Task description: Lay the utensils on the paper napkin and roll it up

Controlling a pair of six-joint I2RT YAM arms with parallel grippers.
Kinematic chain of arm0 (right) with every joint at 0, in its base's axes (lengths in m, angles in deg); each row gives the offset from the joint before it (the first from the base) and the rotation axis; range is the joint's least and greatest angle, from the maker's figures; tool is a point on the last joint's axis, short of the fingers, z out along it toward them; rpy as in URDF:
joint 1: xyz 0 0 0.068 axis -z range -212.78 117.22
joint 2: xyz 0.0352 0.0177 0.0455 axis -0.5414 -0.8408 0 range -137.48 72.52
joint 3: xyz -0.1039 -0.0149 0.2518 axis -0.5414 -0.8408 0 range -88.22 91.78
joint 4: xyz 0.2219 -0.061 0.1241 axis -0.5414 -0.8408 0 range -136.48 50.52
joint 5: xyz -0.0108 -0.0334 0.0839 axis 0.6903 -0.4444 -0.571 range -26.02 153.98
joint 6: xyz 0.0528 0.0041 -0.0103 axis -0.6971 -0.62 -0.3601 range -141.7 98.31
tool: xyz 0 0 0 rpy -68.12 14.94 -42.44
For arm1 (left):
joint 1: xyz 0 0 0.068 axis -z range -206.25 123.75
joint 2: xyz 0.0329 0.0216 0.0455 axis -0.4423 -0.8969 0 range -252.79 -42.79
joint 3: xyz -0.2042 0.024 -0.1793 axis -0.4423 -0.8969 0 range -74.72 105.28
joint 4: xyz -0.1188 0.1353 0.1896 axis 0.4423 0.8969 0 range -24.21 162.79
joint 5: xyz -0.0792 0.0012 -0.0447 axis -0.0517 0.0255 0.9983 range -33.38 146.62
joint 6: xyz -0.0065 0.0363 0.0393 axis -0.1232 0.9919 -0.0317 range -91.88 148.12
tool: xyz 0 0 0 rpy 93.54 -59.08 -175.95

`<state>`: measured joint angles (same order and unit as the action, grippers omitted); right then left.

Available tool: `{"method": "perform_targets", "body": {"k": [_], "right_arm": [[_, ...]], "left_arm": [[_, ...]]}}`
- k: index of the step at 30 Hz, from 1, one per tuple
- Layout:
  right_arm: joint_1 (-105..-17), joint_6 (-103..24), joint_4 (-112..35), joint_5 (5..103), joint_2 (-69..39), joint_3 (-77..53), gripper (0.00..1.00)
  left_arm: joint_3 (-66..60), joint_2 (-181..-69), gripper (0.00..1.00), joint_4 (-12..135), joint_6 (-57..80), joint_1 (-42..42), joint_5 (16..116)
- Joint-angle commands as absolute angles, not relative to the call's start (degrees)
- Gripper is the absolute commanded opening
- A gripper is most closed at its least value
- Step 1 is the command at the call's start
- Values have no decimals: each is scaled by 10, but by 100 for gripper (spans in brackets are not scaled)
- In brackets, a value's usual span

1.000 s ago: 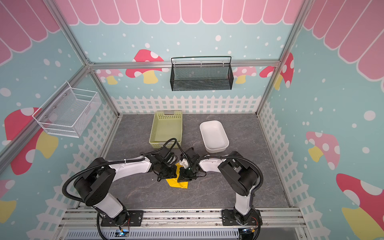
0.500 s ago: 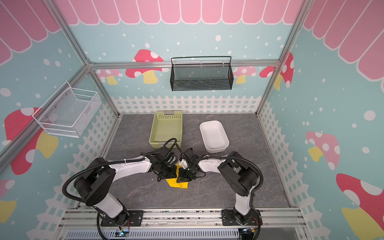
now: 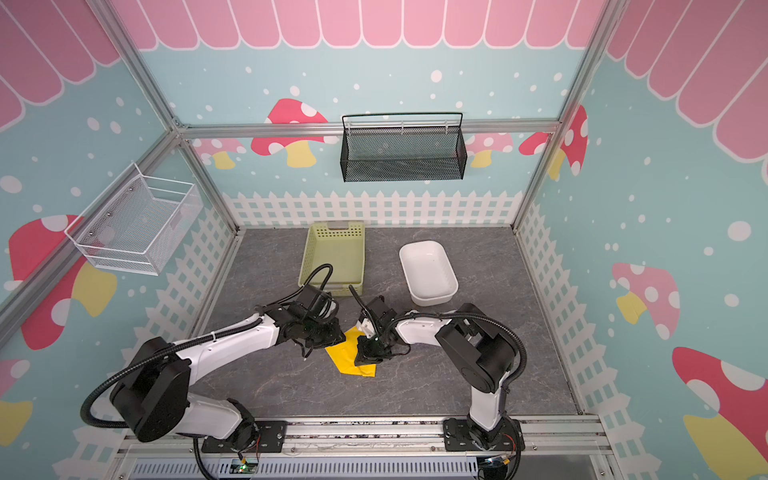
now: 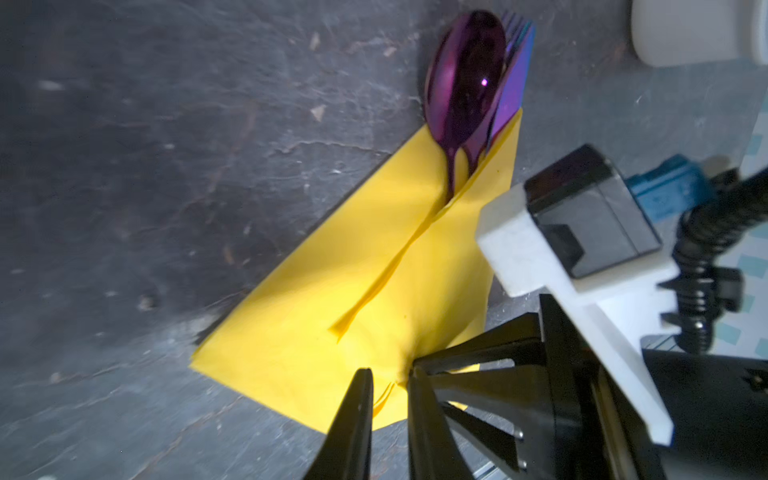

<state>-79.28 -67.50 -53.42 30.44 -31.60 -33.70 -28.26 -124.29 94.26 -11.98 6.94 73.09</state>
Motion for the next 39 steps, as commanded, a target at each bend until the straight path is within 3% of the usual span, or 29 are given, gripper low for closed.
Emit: {"method": "perform_targets", "body": {"k": [1,12,24,39], "right_arm": [[-798,-669,-588,343,-336,-345,16],[-798,-674,-586,341,-333,-344,16],[-800,-673,-586,343,-333,-338,16],[-801,-670,-581,337,-336,-342,16]], "left_arm": [[-322,-1217,24,953,-127,40,717],[-382,-1231,39,907,-106,-11,736],[-404,-1263,41,819,-110,-14,810],[-471,-1192,44,724,-193,-6,866]]}}
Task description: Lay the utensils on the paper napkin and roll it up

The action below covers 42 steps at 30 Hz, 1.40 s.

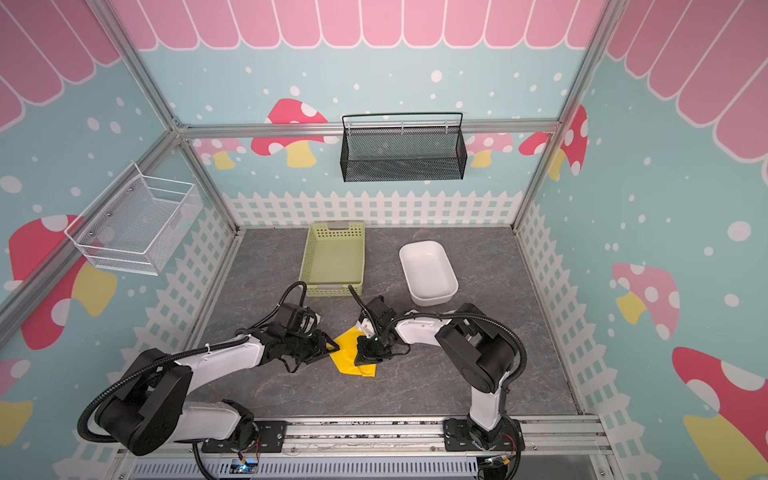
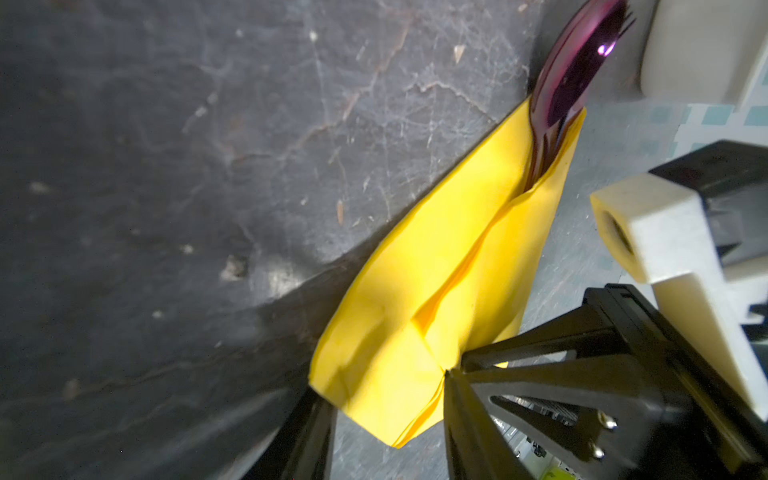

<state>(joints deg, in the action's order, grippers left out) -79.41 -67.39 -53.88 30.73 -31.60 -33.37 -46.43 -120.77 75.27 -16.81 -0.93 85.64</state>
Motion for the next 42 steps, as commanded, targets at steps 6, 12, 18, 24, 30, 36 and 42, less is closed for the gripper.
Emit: {"method": "perform_targets", "body": {"k": [6,12,18,24,30,36,42], "right_arm": [[-801,-670,-579,334,-338,-341,16],[-801,-672,-575,335,-337,-343,16],[-801,-673,-577,334,-336,-345,16],[-801,-674,-576,336,-335,-347,16],[-801,-674,-576,336,-335,-347,16],[-802,-673,-575,335,-334,-348,15],[-802,-674,-573,332,-334,-350,15]], "left_arm": [[-463,-1183,44,717,-190,-5,851],[-428,-1203,42,743,-166,-6,834],[-391,-1212,34,812,-130,-6,792],[-382,-1210,20,822,-119,-6,795],[-376,-1227,17,823,-115,0,812],[-361,-1240,3,825,-119,15,815],[-339,-1266,2,804,-135,38,851]]}}
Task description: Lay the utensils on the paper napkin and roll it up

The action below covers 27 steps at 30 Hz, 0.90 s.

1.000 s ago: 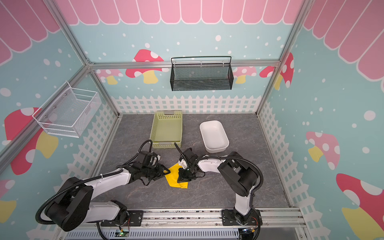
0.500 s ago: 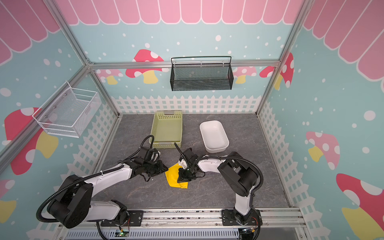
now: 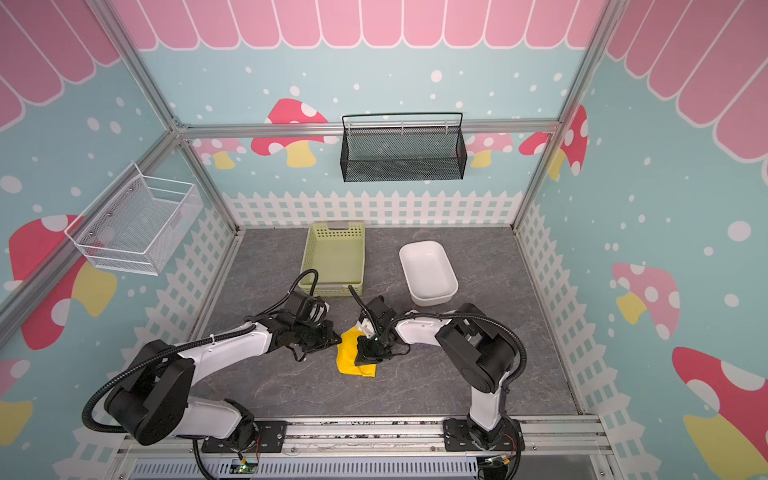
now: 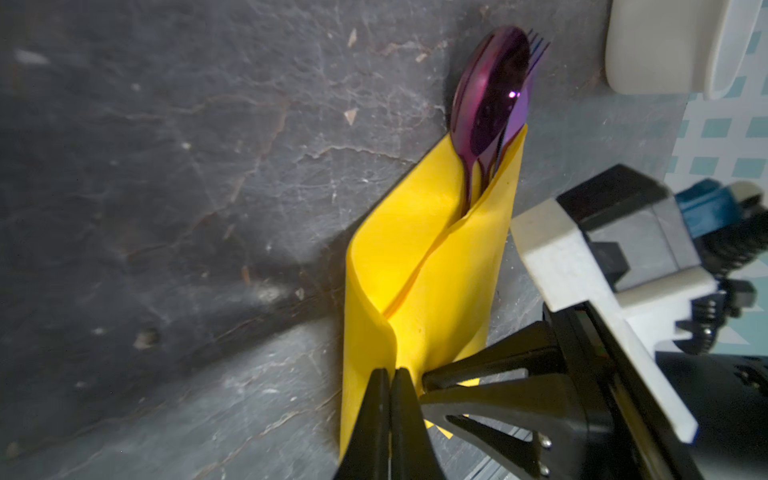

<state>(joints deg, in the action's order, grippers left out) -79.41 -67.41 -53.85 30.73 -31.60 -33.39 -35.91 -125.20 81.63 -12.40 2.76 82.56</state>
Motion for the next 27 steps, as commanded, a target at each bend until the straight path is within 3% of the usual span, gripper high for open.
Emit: {"method": "perform_targets", "body": {"k": [1,11,27], "right_arm": [[-802,-674,-572,332,-334,-349,15],[-802,-682,-558,333,-324,-362,12],[-802,-696,-553,339,-268,-367,15]], "left_arm": [[-336,-1275,2,797,-140,42,859],[-297,-1371,1,750,-182,83,918],[-299,-1423,0,749,-191,96,907]]}}
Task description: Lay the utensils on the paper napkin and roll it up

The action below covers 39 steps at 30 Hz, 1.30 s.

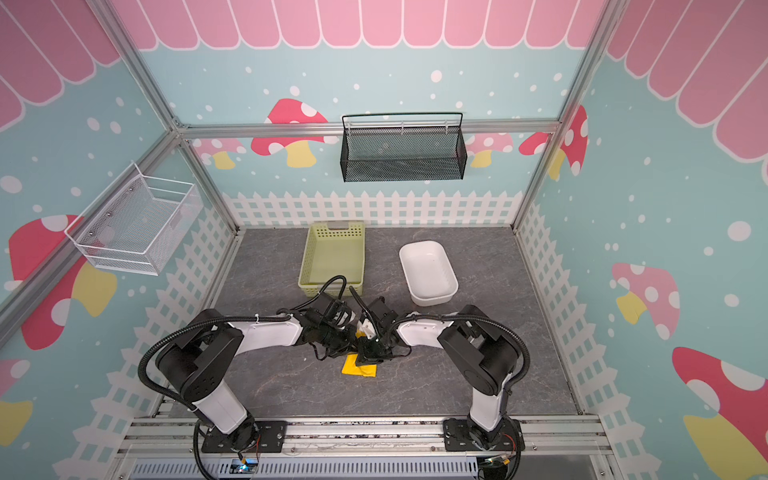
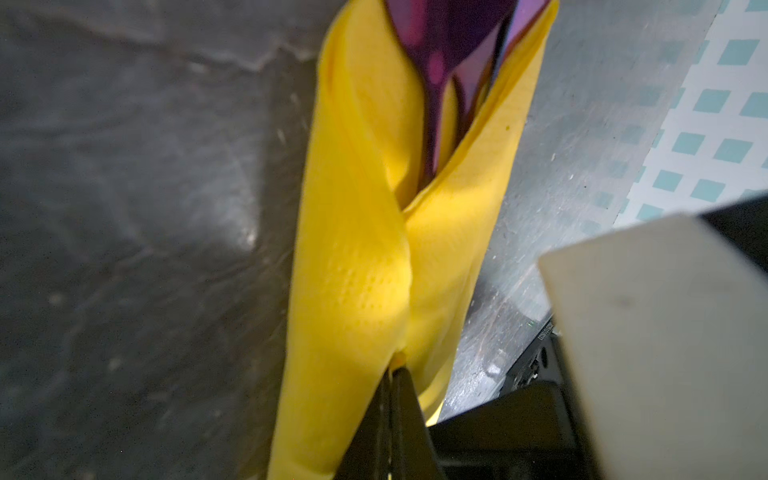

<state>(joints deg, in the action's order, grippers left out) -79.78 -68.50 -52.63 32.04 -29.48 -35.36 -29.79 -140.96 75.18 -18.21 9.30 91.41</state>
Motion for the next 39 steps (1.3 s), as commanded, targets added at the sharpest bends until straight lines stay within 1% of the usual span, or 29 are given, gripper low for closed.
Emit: {"method": "perform_targets", "body": {"k": [1,7,11,19,27,33,39], "right_arm": [[-802,-698,-552,337,-260,-370,15],[-802,-713,-538,317,-212,-408,12],[-803,-717,-524,301,-210,-434,8],[-804,-723,-510,309,-216,-453,8],[-804,-721,-513,322,-221,-455,7],[-804,-719,-512,324,-220,-454,6],[-805,-723,-508,330,-210,-460,5]], "left_arm": [[-300,-1423,0,749,-191,96,906],[-298,-1428,0,750,-189,96,908],[-295,-1430,0,752,-187,95,908],[-293,-1420,0,757,-189,95,911],[-262,-1393,0,773,-190,104,929],[-233,-1411,0,767,-204,120,942],[-227,-1436,0,722,-236,132,952]]}}
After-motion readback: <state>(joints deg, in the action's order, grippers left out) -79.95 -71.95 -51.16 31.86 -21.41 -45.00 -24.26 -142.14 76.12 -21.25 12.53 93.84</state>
